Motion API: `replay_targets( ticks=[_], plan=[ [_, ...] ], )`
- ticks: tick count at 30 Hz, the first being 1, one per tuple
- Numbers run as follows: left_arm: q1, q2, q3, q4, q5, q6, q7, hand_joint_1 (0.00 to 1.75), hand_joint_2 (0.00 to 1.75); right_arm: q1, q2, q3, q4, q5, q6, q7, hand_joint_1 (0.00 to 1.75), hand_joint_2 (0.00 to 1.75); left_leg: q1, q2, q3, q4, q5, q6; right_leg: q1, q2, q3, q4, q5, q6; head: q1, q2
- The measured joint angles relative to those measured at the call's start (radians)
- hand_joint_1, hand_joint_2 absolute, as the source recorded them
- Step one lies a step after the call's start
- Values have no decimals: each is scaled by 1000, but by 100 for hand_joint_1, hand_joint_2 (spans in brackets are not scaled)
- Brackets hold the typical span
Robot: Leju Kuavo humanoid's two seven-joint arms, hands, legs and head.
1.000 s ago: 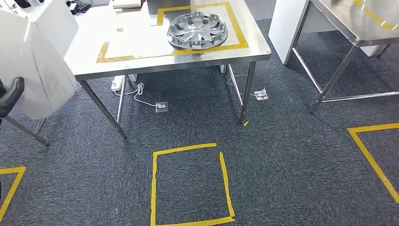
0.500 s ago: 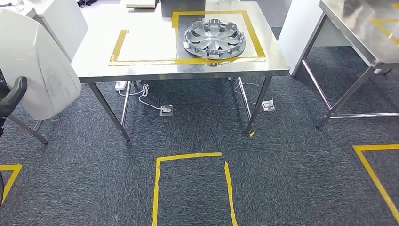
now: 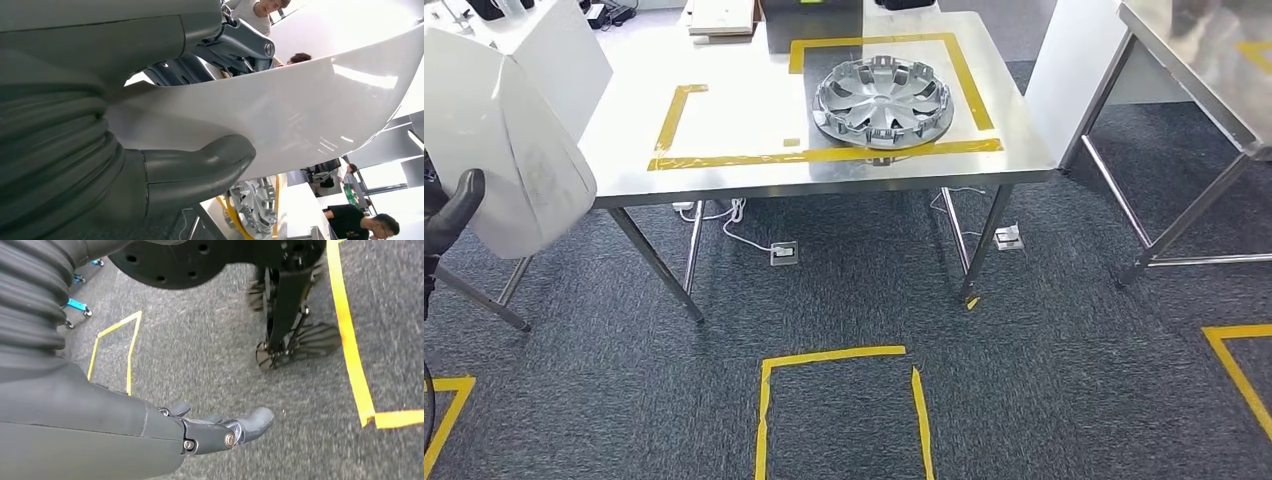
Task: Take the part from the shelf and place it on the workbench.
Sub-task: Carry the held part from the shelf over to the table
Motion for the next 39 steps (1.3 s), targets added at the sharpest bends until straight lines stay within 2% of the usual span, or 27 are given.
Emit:
replay_targets(
  ticks=[1,2,4,5,7,9,10,12,13,14,15,16,18,19,20,22,24,26,27,29,30,31,33,34,35,37,39],
  plan=[
    [2,0,0,0,0,0,-1,175,175,1,0,0,0,0,0,0,0,175,4,4,6,-57,43,-3,-4,0,17,0,-15,6,0,0],
    [3,1,0,1,0,0,-2,175,175,2,0,-1,0,1,0,1,0,175,7,10,12,-126,112,-5,-6,0,33,2,-29,12,-2,0],
    [8,2,0,2,-1,4,-2,175,175,1,0,-1,0,3,2,-1,0,175,8,24,23,-213,225,6,-6,0,51,1,-54,28,-6,0],
    [10,3,0,0,-2,6,-3,175,175,1,-1,-1,0,4,3,-2,0,175,8,27,24,-227,250,15,-4,-1,58,4,-60,37,-7,0],
    [13,5,0,-7,-4,10,-4,175,175,-1,-1,-1,0,6,5,-3,0,175,6,21,36,-223,245,36,-4,-3,49,32,-48,53,-5,0],
    [13,7,0,-12,-5,11,-4,175,175,-2,-2,-1,0,6,5,-3,0,175,6,17,51,-224,231,54,-6,-4,-4,124,-24,59,-3,0],
    [13,7,0,-14,-6,11,-4,175,175,-3,-1,-1,0,6,5,-2,0,175,4,15,60,-225,222,61,-6,-5,-46,184,-30,59,-2,0],
    [15,7,0,-14,-6,10,-4,175,175,-3,-1,-2,0,6,4,1,0,175,-3,12,78,-225,202,72,0,-4,-128,279,-90,56,0,0],
    [17,6,0,-14,-7,10,-4,175,175,-3,-1,-2,0,6,4,2,0,175,-7,10,88,-224,192,75,3,-4,-158,299,-122,54,0,0],
    [17,6,0,-14,-8,10,-4,175,175,-2,-1,-2,0,6,3,4,0,175,-11,8,99,-223,181,77,8,-4,-174,293,-136,49,0,0],
    [18,5,0,-14,-9,9,-3,175,175,-2,-1,-2,0,6,2,4,0,175,-15,6,112,-222,170,78,12,-4,-176,261,-125,42,0,0],
    [17,4,0,-14,-10,9,-2,175,175,-2,-1,-2,0,6,1,4,0,175,-19,5,126,-221,159,79,18,-4,-165,203,-86,33,0,0],
    [17,2,0,-14,-11,10,0,175,175,0,-2,-2,0,6,0,4,0,175,-27,3,150,-219,136,77,32,-2,-135,75,21,11,0,0],
    [16,1,-1,-13,-13,10,1,175,175,0,-3,-2,0,6,0,4,0,175,-29,1,157,-218,126,74,37,1,-123,34,56,4,0,0],
    [16,0,-1,-14,-13,10,2,175,175,0,-3,-2,0,6,0,4,0,175,-31,-1,163,-215,120,69,40,3,-116,13,71,0,0,0],
    [16,-1,-1,-16,-15,10,4,175,175,0,-1,-2,0,6,0,3,0,175,-32,-3,168,-207,115,58,37,5,-99,5,67,-5,-1,0],
    [14,0,-1,-18,-16,10,5,175,175,-1,1,-2,0,7,0,1,0,175,-31,-2,150,-159,115,48,32,4,-77,0,60,-15,-2,0],
    [13,1,-1,-19,-18,10,6,175,175,-1,1,-3,0,7,1,-2,0,175,-25,-1,87,-52,89,37,26,5,-56,-3,46,-19,-4,0],
    [14,1,-1,-19,-19,10,8,175,175,-1,1,-3,0,8,2,-3,0,175,-21,0,47,4,63,31,24,5,-47,-3,36,-19,-5,0],
    [18,1,-1,-18,-21,10,10,175,175,1,1,-3,0,9,5,-7,0,175,-12,0,-8,55,21,22,18,5,-24,-3,15,-13,-5,0],
    [19,1,-1,-18,-21,10,10,175,175,3,1,-3,0,10,7,-8,0,175,-8,1,-13,35,28,18,15,6,-9,-3,4,-9,-5,0],
    [19,2,-1,-18,-21,10,10,175,175,5,1,-3,0,11,9,-9,0,175,-4,2,-5,-14,61,14,12,6,7,-2,-9,-5,-5,0],
    [20,6,-1,-19,-21,10,10,175,175,7,0,-3,0,12,12,-10,0,175,3,7,23,-143,167,8,7,6,34,0,-35,7,-6,0],
    [21,8,-1,-19,-21,10,11,175,175,7,0,-3,0,13,14,-11,0,175,3,9,34,-187,205,12,7,6,43,1,-48,15,-7,0],
    [22,10,-1,-20,-22,10,12,175,175,7,-1,-3,0,14,14,-11,0,175,2,10,40,-211,225,18,8,6,51,1,-57,23,-7,0],
    [23,12,-1,-24,-22,9,13,175,175,7,-3,-3,0,15,14,-10,0,175,1,8,50,-217,219,39,9,6,60,5,-60,38,-7,0],
    [21,15,-1,-31,-21,9,13,175,175,7,-4,-4,0,15,14,-11,0,175,3,4,67,-219,209,57,9,3,40,54,-55,46,-5,0]
  ],
)
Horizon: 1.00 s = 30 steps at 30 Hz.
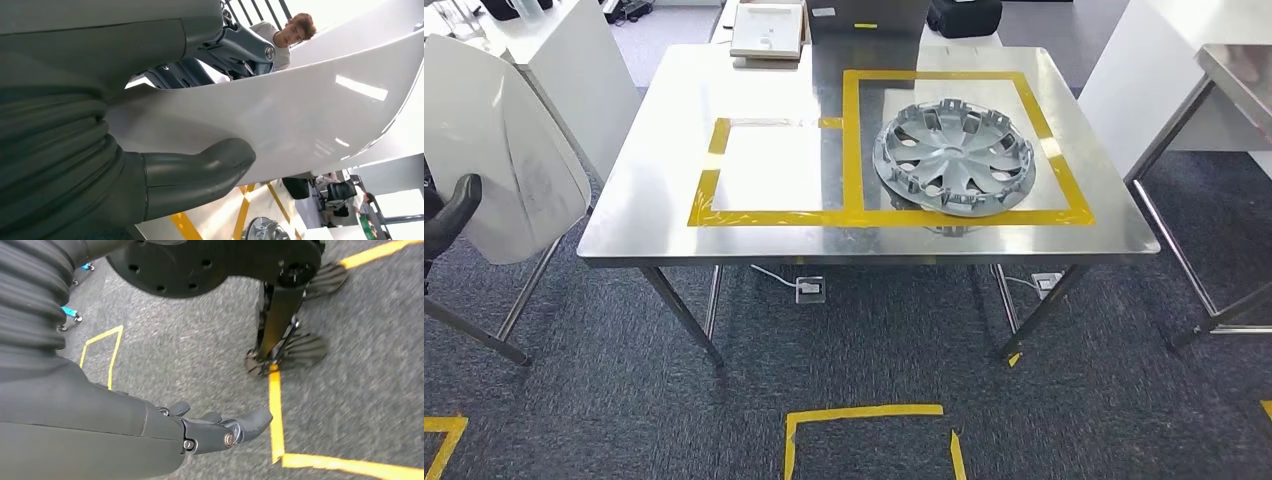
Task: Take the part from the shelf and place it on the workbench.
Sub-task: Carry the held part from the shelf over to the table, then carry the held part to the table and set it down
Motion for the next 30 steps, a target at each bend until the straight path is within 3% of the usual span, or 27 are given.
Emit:
replay_targets(
  ticks=[2,4,5,6,7,9,10,11,12,14,16,19,20,21,22,24,25,27,28,30],
  plan=[
    [-1,1,0,-3,0,0,1,175,175,-2,0,0,0,0,1,0,0,175,-2,-1,18,-1,-16,13,-1,-3,-68,110,-22,6,2,0],
    [0,1,0,-3,0,0,2,175,175,-2,0,0,0,0,1,0,0,175,-7,-1,33,-1,-33,19,1,-4,-156,214,-72,9,3,0],
    [0,0,0,-3,0,0,4,175,175,-1,0,0,0,0,1,0,0,175,-10,-2,44,-1,-43,21,2,-4,-186,235,-87,7,3,0],
    [1,0,0,-3,0,0,5,175,175,0,0,0,0,1,1,1,0,175,-13,-2,56,0,-53,22,5,-4,-201,223,-81,3,3,0],
    [0,0,0,-3,0,0,6,175,175,1,0,0,0,1,1,1,0,175,-16,-3,70,0,-64,22,9,-4,-199,181,-51,-5,4,0],
    [-2,-1,-1,2,-1,-1,7,175,175,3,-2,0,0,3,-1,2,0,175,-21,-2,96,0,-86,20,24,-4,-175,49,61,-31,4,0],
    [-5,-2,-3,8,-4,-1,7,175,175,4,-4,0,0,5,-2,3,0,175,-23,-3,104,-1,-95,18,30,-4,-164,-5,103,-42,4,0],
    [-9,-4,-5,17,-13,1,7,175,175,4,-5,0,0,7,-4,5,0,175,-24,-4,109,-3,-101,14,36,-5,-157,-39,132,-49,4,0],
    [-17,-6,-8,29,-25,4,7,175,175,3,-6,0,0,8,-6,8,0,175,-25,-5,114,-3,-103,9,38,-5,-154,-54,139,-53,5,0],
    [-39,-9,-16,53,-51,14,6,175,175,1,-5,0,0,9,-10,11,0,175,-24,-6,116,4,-101,-1,35,-6,-136,-67,139,-58,5,0],
    [-66,-12,-25,79,-62,20,1,175,175,-2,-4,0,0,10,-12,14,0,175,-23,-4,88,63,-103,-12,28,-5,-112,-78,135,-67,3,0],
    [-91,-17,-35,114,-68,23,-1,175,175,-7,-3,0,0,10,-14,16,0,175,-14,-3,-21,223,-158,-29,21,-2,-87,-82,116,-70,0,0],
    [-94,-19,-38,124,-74,25,1,175,175,-7,-3,0,0,10,-14,17,0,175,-10,-2,-49,250,-172,-34,18,0,-79,-81,109,-68,0,0],
    [-100,-22,-43,136,-84,32,4,175,175,-7,-3,0,0,10,-15,18,0,175,-7,-2,-62,245,-166,-38,15,1,-71,-78,101,-64,0,0],
    [-111,-25,-51,154,-105,50,6,175,175,-7,-2,0,0,10,-16,18,0,175,-3,-2,-59,209,-134,-42,11,2,-63,-74,92,-59,0,0],
    [-161,-45,-78,217,-198,144,5,175,175,-7,-1,0,0,10,-21,19,0,175,4,-2,-25,86,-42,-51,6,3,-51,-63,73,-45,-1,0],
    [-194,-62,-99,260,-265,216,4,175,175,-9,0,-1,0,11,-25,19,0,175,3,-3,-11,38,-22,-50,5,1,-50,-58,66,-38,-2,0],
    [-256,-112,-158,356,-423,380,10,175,175,-13,0,-2,0,14,-31,20,0,175,1,-5,-2,7,-16,-37,7,-4,-53,-50,55,-25,-3,0],
    [-279,-139,-189,398,-494,449,20,175,175,-15,0,-2,0,16,-33,22,0,175,0,-5,0,6,-14,-30,8,-6,-55,-50,53,-25,-4,0],
    [-311,-196,-249,476,-600,548,42,175,175,-16,-1,-3,0,23,-35,24,0,175,2,-9,2,6,-4,-27,11,-8,-52,-53,50,-38,-2,0]
  ],
)
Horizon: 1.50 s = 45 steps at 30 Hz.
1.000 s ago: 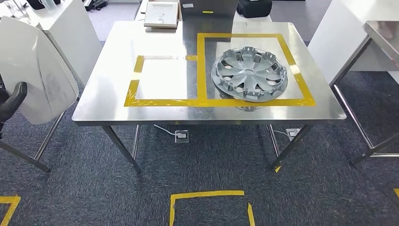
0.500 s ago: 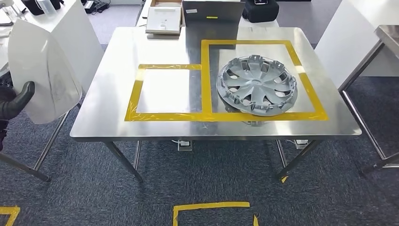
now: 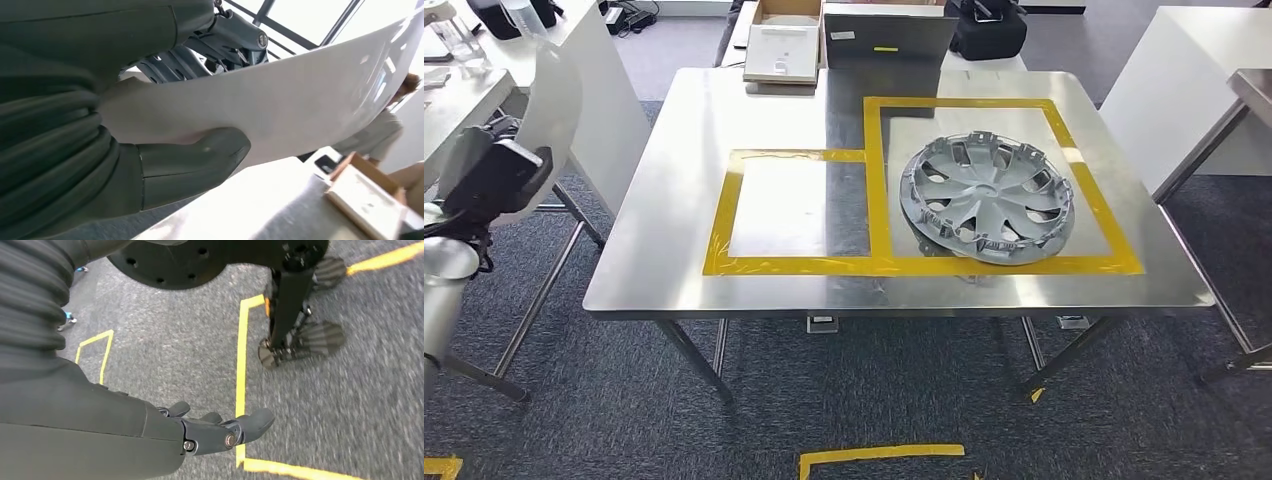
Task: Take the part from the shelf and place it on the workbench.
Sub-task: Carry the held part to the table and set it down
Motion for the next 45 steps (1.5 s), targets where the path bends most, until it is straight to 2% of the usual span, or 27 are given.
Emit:
replay_targets(
  ticks=[1,3,7,8,12,14,16,18,19,20,21,23,25,26,28,30,31,33,34,35,36,37,38,40,41,43,45],
  plan=[
    [-11,-30,-28,35,-38,31,11,175,175,0,0,0,0,3,0,1,0,175,-1,-2,0,0,0,0,1,-1,2,-3,1,-9,1,0],
    [-23,-90,-81,97,-97,66,32,175,175,-1,0,0,0,10,-1,6,0,175,-3,-4,1,-1,-3,7,1,-1,7,-9,2,-18,2,0],
    [-30,-188,-164,188,-157,75,55,175,175,-1,0,0,0,20,-5,18,0,175,-6,-3,2,0,-7,17,-1,-1,13,-21,5,-11,3,0],
    [-31,-207,-178,202,-162,72,56,175,175,-1,0,0,0,22,-5,20,0,175,-8,-2,2,1,-9,20,-2,0,14,-24,7,-4,4,0],
    [-38,-254,-215,242,-175,53,48,175,175,0,2,0,0,30,-7,28,0,175,-19,4,2,5,-16,39,-14,3,17,-34,7,53,3,0],
    [-46,-269,-224,252,-176,48,46,175,175,1,3,0,0,35,-9,27,0,175,-14,12,9,-7,-12,46,-16,6,13,-21,1,62,4,0],
    [-56,-275,-227,260,-176,47,44,175,175,0,3,0,0,43,-9,25,0,175,-9,24,18,-20,-8,53,-16,4,-25,54,-37,65,6,0],
    [-62,-276,-229,268,-176,47,41,175,175,2,3,0,0,48,-7,22,0,175,-9,37,21,-22,-9,56,-17,3,-103,191,-93,66,8,0],
    [-62,-277,-230,272,-176,47,39,175,175,3,3,0,0,50,-7,21,0,175,-9,44,21,-21,-10,55,-19,3,-137,245,-106,67,8,0],
    [-62,-277,-231,276,-176,47,37,175,175,5,3,0,0,51,-6,19,0,175,-7,50,21,-19,-12,52,-22,2,-155,265,-99,69,8,0],
    [-61,-277,-231,279,-176,47,36,175,175,6,2,0,0,51,-6,18,0,175,-5,56,22,-16,-15,47,-25,-1,-152,244,-73,71,8,0],
    [-61,-278,-232,285,-176,47,35,175,175,5,2,0,0,51,-6,16,0,175,3,71,22,-2,-26,30,-31,-28,-102,120,-1,77,9,0],
    [-62,-277,-232,287,-176,47,34,175,175,4,3,0,0,51,-5,15,0,175,2,83,22,13,-39,9,-31,-54,-64,32,34,71,10,0],
    [-63,-277,-232,289,-176,48,34,175,175,3,4,0,0,51,-5,15,0,175,0,89,25,15,-42,0,-28,-55,-62,25,33,62,10,0],
    [-64,-279,-232,290,-176,48,33,175,175,4,4,0,0,52,-4,15,0,175,0,101,33,8,-44,-14,-27,-34,-64,29,34,43,10,0],
    [-64,-280,-232,291,-176,47,32,175,175,4,4,0,0,52,-4,14,0,175,4,85,29,26,-63,-24,-30,-15,-64,28,37,29,10,0],
    [-65,-279,-233,292,-176,47,32,175,175,4,4,0,0,52,-4,14,0,175,5,66,13,64,-87,-27,-31,-5,-64,28,38,22,9,0],
    [-63,-277,-234,296,-176,46,33,175,175,3,4,0,0,52,-4,13,0,175,3,31,-48,194,-150,-25,-28,16,-64,27,38,13,9,0],
    [-61,-275,-235,298,-176,45,34,175,175,2,4,0,0,53,-4,13,0,175,1,23,-79,256,-172,-23,-25,29,-64,27,38,10,9,0],
    [-60,-274,-236,301,-176,43,36,175,175,3,4,0,0,53,-4,13,0,175,-1,19,-99,290,-175,-19,-23,42,-64,28,38,9,9,0],
    [-59,-273,-237,302,-177,41,37,175,175,3,4,0,0,54,-3,14,0,175,-3,16,-101,285,-159,-14,-20,56,-63,28,37,8,9,0],
    [-59,-273,-238,303,-177,40,37,175,175,4,4,0,0,55,-3,14,0,175,-6,11,-85,241,-125,-6,-18,68,-61,28,37,8,9,0],
    [-60,-272,-239,303,-177,40,38,175,175,4,4,0,0,56,-2,15,0,175,-9,3,-56,171,-84,3,-16,78,-60,28,36,8,10,0],
    [-62,-269,-240,304,-177,40,37,175,175,4,5,0,0,57,-2,15,0,175,-14,-22,-1,50,-37,17,-15,95,-59,29,35,12,10,0],
    [-63,-269,-240,304,-177,39,37,175,175,4,6,0,0,57,-2,16,0,175,-17,-30,12,21,-31,20,-16,102,-61,28,35,16,10,0],
    [-63,-270,-241,303,-178,39,36,175,175,7,6,0,0,54,-2,16,0,175,-20,-30,19,9,-33,22,-20,114,-64,23,38,30,10,0],
    [-64,-271,-242,303,-180,39,36,175,175,9,6,0,1,52,-2,16,0,175,-15,-20,24,-1,-28,31,-18,92,-69,32,30,40,12,0]
  ],
)
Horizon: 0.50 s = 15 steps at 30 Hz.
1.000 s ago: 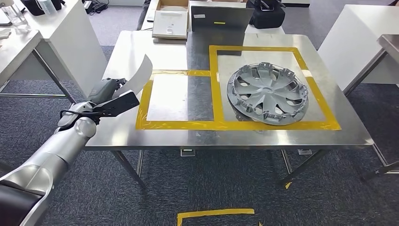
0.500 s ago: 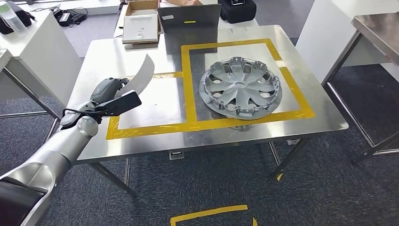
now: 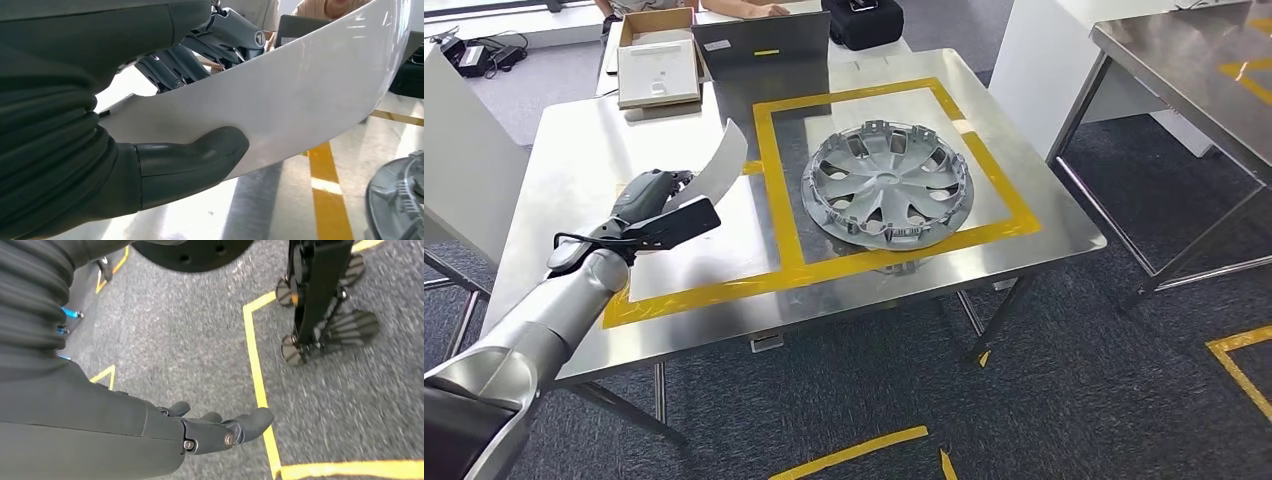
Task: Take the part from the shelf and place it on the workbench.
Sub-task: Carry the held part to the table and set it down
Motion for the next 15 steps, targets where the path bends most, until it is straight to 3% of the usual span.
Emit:
replay_targets(
  ticks=[1,3,5,6,7,9,11,12,15],
  plan=[
    [0,0,0,0,0,0,0,175,175,-1,0,0,0,0,0,0,0,175,3,6,3,-5,2,5,2,-24,-12,26,-16,4,2,0],
    [0,2,0,1,-1,0,0,175,175,-5,0,0,0,0,1,0,0,175,4,16,6,-8,3,11,4,-73,-65,134,-68,11,6,0],
    [4,4,-1,5,-2,0,0,175,175,-8,-1,0,0,0,0,0,0,175,3,26,6,-6,2,12,3,-86,-117,231,-96,16,6,0],
    [5,4,-2,7,-3,0,0,175,175,-8,-2,0,0,-1,-2,1,0,175,3,31,6,-5,1,12,2,-87,-121,235,-86,17,6,0],
    [5,5,-3,9,-4,-1,0,175,175,-8,-3,0,0,-1,-3,1,0,175,3,34,6,-3,0,11,2,-89,-105,202,-61,17,6,0],
    [4,6,-4,11,-4,-3,2,175,175,-9,-4,0,0,-2,-5,2,0,175,2,40,5,2,-4,5,3,-95,-42,80,-7,13,6,0],
    [1,8,-4,11,-6,-4,6,175,175,-10,-5,0,0,-1,-5,1,0,175,-3,44,4,7,-9,-6,6,-99,-1,2,12,0,5,0],
    [0,9,-4,12,-9,-4,12,175,175,-10,-4,0,0,-1,-5,0,0,175,-5,45,3,7,-11,-8,7,-99,3,-7,11,-6,5,0],
    [0,15,-8,17,-38,-1,68,175,175,-9,-4,0,0,1,-5,-3,0,175,-8,47,4,2,-13,6,7,-94,5,-11,16,-12,4,0]
  ],
)
